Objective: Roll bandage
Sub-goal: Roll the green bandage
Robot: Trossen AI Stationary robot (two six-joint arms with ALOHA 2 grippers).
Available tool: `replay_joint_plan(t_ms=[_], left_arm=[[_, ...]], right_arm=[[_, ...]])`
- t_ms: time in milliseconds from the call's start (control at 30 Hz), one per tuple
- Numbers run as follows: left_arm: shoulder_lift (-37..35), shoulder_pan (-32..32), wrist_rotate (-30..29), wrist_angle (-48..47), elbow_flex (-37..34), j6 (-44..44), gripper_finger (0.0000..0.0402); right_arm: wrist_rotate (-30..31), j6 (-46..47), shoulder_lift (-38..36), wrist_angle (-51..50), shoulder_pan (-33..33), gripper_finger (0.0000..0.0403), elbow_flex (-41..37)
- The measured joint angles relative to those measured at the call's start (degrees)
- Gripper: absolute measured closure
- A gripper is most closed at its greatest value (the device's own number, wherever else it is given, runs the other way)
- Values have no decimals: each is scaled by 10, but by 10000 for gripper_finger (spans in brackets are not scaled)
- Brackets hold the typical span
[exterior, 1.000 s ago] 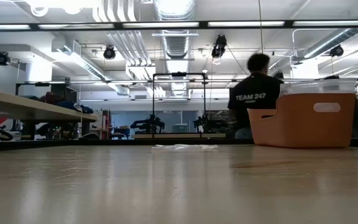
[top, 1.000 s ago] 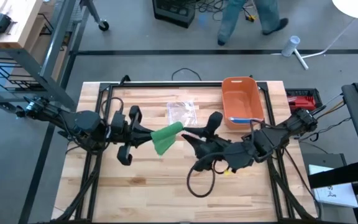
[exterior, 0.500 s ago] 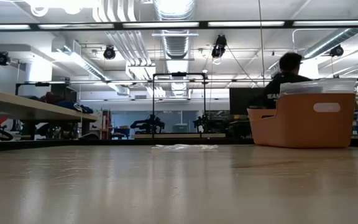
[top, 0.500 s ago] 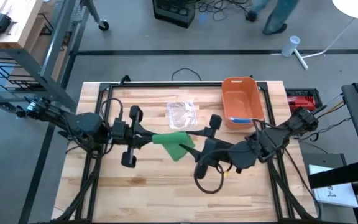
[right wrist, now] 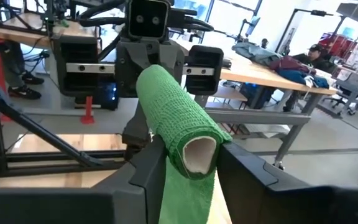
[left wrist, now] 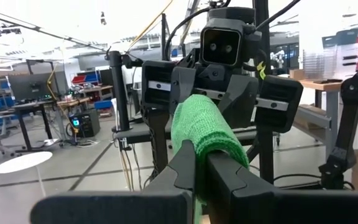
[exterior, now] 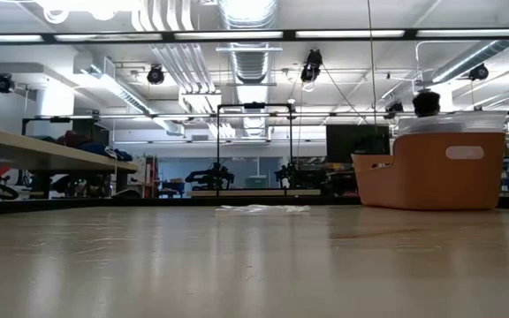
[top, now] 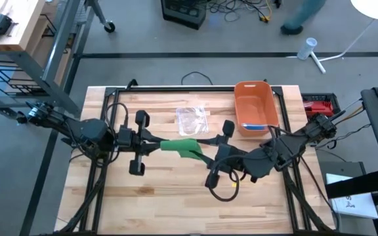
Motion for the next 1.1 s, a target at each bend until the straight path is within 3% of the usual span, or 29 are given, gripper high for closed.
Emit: replay_joint_plan(t_ms=[233, 733, 1100], left_arm=[[0, 0, 0, -3, -1, 6, 400], [-4, 0, -3, -2, -1, 6, 400], [-4, 0, 1, 2, -1, 10, 400]], right_arm=[[9, 4, -3, -18, 10, 280, 0], [19, 7, -12, -21, 22, 245, 1], [-14, 22, -7, -4, -8, 270, 1]])
